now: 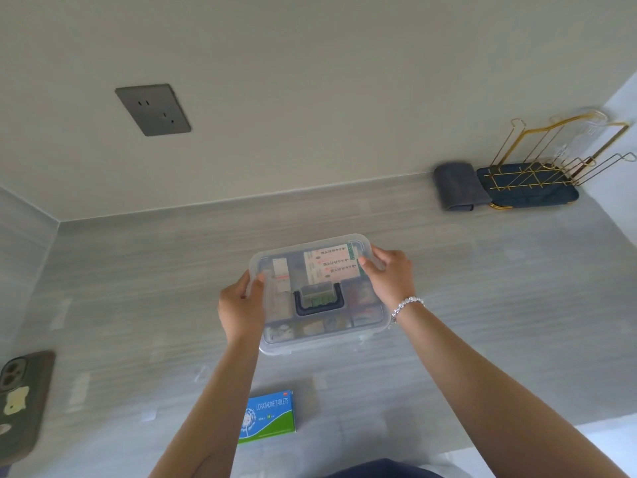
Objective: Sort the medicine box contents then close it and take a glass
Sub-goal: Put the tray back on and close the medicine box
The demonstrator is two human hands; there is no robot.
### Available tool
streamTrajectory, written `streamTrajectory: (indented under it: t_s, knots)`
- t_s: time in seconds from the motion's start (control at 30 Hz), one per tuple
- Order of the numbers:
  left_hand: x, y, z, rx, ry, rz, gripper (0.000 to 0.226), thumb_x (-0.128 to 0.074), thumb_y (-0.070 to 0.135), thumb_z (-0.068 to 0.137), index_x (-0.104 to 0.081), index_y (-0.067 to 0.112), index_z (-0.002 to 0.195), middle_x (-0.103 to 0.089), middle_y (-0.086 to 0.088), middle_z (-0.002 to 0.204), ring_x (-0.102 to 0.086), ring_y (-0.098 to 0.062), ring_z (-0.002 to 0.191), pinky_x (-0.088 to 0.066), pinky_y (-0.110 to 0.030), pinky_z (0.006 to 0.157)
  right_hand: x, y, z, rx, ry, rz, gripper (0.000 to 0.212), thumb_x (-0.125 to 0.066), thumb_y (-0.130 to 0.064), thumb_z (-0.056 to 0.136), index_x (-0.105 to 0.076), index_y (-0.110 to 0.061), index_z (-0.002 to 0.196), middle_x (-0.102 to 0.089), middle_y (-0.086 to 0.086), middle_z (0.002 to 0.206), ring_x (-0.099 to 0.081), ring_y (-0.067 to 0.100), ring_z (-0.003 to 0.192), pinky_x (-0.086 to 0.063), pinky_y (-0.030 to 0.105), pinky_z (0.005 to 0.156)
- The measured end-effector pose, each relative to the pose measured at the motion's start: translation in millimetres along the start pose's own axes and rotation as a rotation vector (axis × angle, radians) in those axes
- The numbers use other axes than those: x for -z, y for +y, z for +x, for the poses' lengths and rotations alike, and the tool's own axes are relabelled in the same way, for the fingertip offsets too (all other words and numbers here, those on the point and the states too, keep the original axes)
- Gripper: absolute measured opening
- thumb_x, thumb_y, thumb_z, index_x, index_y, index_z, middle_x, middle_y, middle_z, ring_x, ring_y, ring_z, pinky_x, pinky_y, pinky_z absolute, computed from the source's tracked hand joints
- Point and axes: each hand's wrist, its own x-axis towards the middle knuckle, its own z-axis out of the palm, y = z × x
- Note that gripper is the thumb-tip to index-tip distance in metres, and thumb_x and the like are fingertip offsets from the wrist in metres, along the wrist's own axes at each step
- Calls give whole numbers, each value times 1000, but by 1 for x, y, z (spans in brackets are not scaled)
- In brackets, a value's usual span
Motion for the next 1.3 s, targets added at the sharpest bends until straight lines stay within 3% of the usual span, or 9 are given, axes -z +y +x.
streamTrajectory:
  t_s: [0.1,0.2,0.33,0.43,0.57,0.7,0.93,1.07,1.3]
  knots:
    - [-5,-3,-1,6,-3,-35,29,-53,36,88,-57,41,60,-47,3,59,-39,-16,57,-32,-27,57,-3,6,-2,3,16,60,37,-56,-29,88,-60,-13,121,-43,6,86,-39,18,83,-36,30,75]
    - [-6,-5,2,57,-12,-36,28,-51,39,90,-64,35,115,-57,16,63,-51,-4,60,-40,-23,58,-5,10,-3,23,5,77,36,-52,-31,90,-59,-17,123,-36,5,78,-30,12,65,-25,24,60]
    - [-7,-11,7,79,-67,-10,44,-51,43,89,-56,23,128,-71,1,94,-63,-20,86,-45,-27,68,-9,13,-4,-27,-25,91,41,-49,-35,91,-52,-23,131,-47,7,87,-36,11,61,-31,25,68]
    - [-8,-11,6,54,-107,-63,41,-50,42,90,-55,28,128,-69,6,103,-61,-14,93,-47,-26,76,-8,11,-6,-79,-63,128,42,-49,-38,91,-50,-25,131,-66,15,105,-62,27,84,-49,34,73]
    - [-9,-17,9,139,-156,-54,48,-44,52,89,-53,24,128,-62,-3,122,-58,-24,111,-49,-34,84,0,16,-2,-104,-160,86,54,-47,-49,89,-41,-28,137,-52,4,136,-49,25,124,-40,36,102]
    - [-9,-21,12,265,-204,1,57,-40,61,86,-58,16,116,-65,-12,109,-62,-26,91,-51,-34,71,9,27,-8,-251,-355,185,71,-46,-63,82,-31,-27,142,-39,-4,147,-40,22,132,-43,39,97]
    - [7,-13,8,194,-61,260,53,-53,64,78,-61,13,91,-61,-2,76,-58,-23,68,-40,-28,56,15,21,-11,-199,-192,131,40,-61,-51,79,-52,-14,66,-46,-6,53,-44,13,50,-35,23,49]
    - [5,-12,-9,63,-97,133,31,-53,44,88,-54,20,69,-54,-2,66,-50,-23,62,-36,-29,51,2,15,-22,-91,-58,-36,35,-56,-41,86,-60,-10,101,-61,-2,75,-56,13,66,-37,23,52]
    - [7,-13,-18,120,-176,-11,38,-51,31,92,-53,19,128,-67,2,87,-60,-12,72,-45,-23,56,-1,19,-37,-41,-63,-47,53,-48,-30,93,-34,-13,141,-61,9,125,-60,26,106,-44,19,77]
